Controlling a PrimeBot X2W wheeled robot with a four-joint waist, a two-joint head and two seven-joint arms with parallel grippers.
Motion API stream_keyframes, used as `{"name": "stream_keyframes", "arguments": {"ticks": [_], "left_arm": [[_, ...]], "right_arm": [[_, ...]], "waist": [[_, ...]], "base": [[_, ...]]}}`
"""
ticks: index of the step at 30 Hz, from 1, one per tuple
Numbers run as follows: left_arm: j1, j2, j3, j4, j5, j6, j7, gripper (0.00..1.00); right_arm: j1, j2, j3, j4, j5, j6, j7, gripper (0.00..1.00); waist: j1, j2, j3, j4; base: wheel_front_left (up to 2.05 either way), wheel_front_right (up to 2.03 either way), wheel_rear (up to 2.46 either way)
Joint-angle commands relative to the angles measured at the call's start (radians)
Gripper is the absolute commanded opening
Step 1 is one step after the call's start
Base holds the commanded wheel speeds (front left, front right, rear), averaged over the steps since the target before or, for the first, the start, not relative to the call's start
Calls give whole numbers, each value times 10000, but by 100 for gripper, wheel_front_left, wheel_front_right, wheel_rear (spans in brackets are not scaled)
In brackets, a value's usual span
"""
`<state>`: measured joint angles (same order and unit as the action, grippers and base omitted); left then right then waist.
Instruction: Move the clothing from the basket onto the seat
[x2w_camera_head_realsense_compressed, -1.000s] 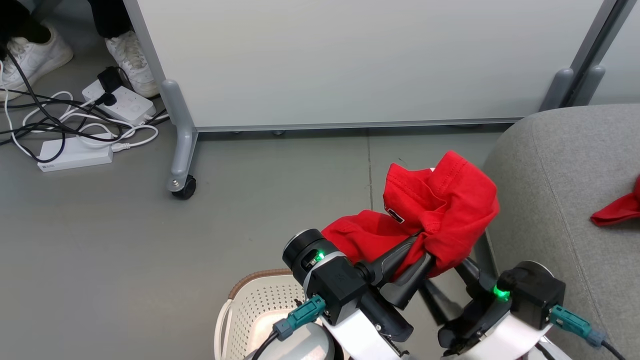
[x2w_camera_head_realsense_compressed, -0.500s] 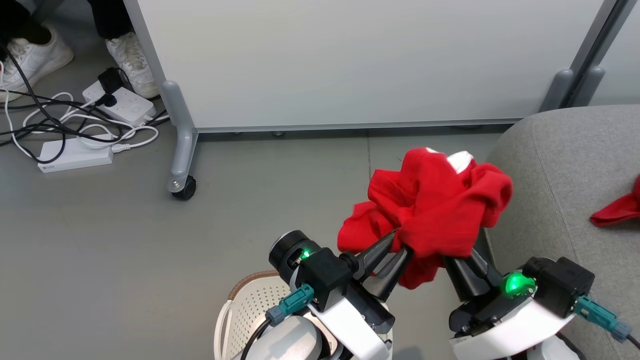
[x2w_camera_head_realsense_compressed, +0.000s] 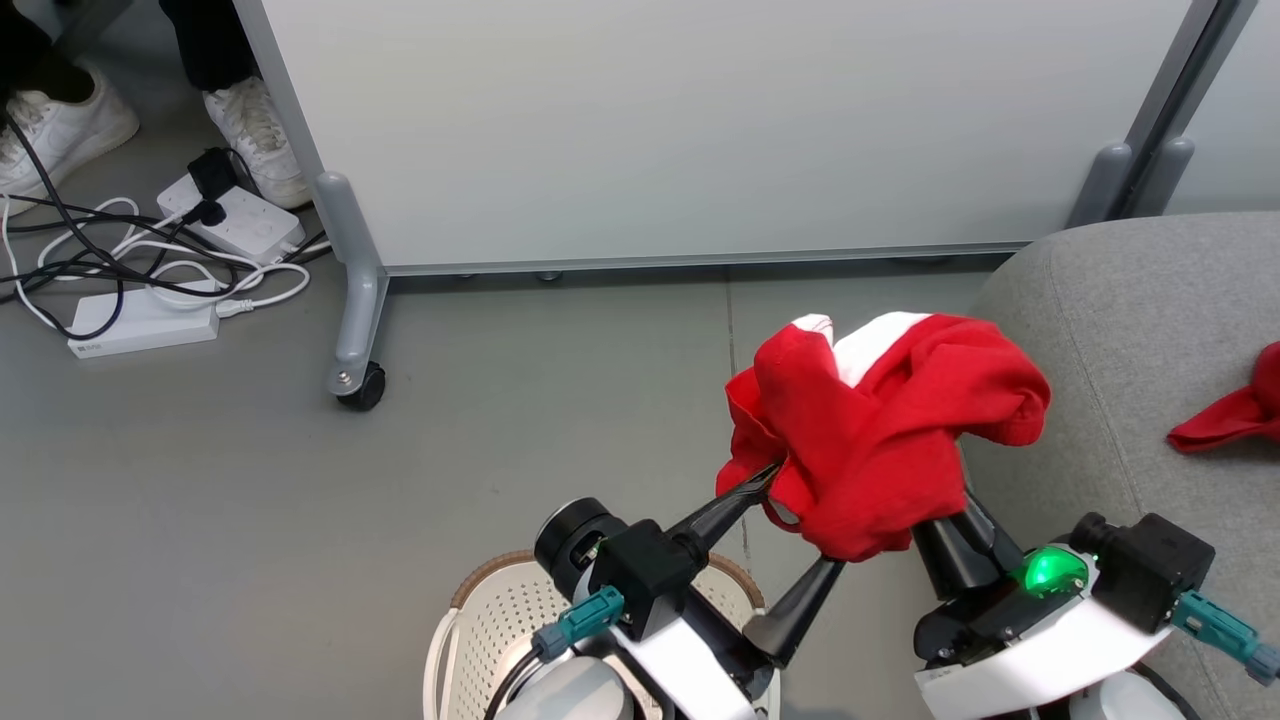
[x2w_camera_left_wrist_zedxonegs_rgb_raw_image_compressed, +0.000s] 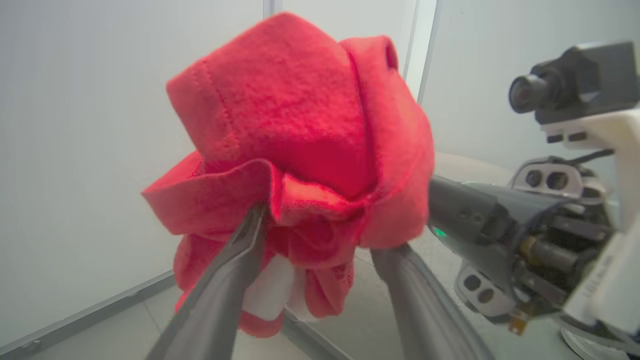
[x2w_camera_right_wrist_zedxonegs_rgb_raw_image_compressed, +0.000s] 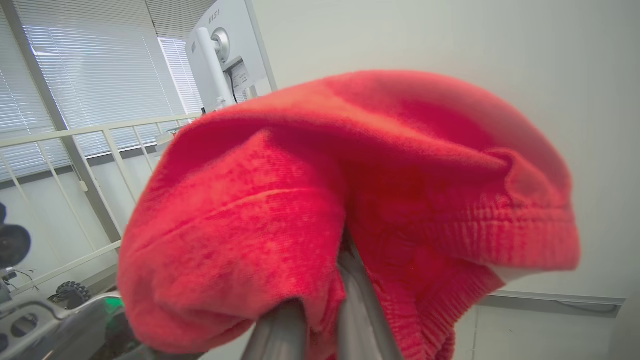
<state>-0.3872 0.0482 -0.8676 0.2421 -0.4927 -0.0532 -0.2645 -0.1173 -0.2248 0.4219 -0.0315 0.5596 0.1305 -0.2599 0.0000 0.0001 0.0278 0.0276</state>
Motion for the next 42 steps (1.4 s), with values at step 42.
{"name": "stream_keyframes", "arguments": {"ticks": [42], "left_arm": [[2557, 43, 1576, 706, 1953, -770, -7, 100]], "right_arm": [[1672, -34, -3492, 1111, -903, 6, -38, 0]], "waist": [[0, -1, -44, -257]], "base": [[0, 0, 0]]}}
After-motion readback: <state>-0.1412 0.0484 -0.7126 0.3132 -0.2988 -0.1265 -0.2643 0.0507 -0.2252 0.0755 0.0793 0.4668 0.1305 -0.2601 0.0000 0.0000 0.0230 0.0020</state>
